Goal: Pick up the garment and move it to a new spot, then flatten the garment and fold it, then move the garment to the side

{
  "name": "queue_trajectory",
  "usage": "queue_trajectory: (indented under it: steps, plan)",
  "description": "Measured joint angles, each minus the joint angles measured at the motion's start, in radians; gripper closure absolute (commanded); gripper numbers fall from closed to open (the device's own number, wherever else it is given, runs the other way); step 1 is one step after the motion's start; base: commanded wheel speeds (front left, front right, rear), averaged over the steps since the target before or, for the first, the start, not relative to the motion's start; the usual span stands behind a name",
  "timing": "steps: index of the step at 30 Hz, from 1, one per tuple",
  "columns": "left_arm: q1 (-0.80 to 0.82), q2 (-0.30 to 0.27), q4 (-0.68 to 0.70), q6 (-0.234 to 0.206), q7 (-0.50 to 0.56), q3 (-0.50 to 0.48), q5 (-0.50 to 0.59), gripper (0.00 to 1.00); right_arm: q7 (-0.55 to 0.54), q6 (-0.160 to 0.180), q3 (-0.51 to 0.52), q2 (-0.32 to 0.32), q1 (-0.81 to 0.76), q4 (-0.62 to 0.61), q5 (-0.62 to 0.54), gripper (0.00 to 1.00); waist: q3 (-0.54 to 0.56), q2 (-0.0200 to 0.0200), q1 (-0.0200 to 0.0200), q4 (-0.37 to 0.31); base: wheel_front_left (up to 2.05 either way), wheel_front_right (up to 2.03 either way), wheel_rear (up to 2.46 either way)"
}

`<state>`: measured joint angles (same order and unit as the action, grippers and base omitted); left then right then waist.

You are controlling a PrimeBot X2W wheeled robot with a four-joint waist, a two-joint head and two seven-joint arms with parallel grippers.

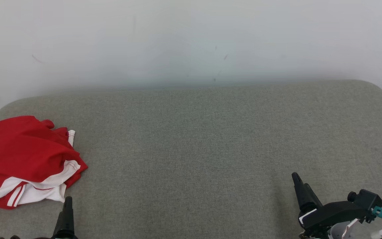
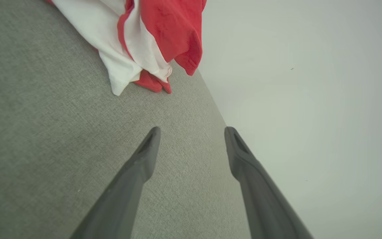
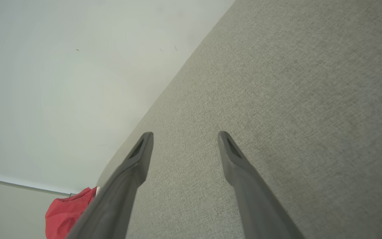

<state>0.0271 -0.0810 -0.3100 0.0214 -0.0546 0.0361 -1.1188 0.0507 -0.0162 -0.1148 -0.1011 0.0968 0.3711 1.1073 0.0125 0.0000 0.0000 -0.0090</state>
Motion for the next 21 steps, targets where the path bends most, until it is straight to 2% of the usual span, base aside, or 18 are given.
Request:
queue_trajectory:
  steps: [21]
  plan:
    - [-0.002,-0.043,0.028,-0.057,-0.075,0.068,0.323,0.0,0.075,0.055,-0.102,-0.024,0.036,0.021,-0.284,0.0,0.007,0.0,0.0,0.003,0.0,0.0,0.0]
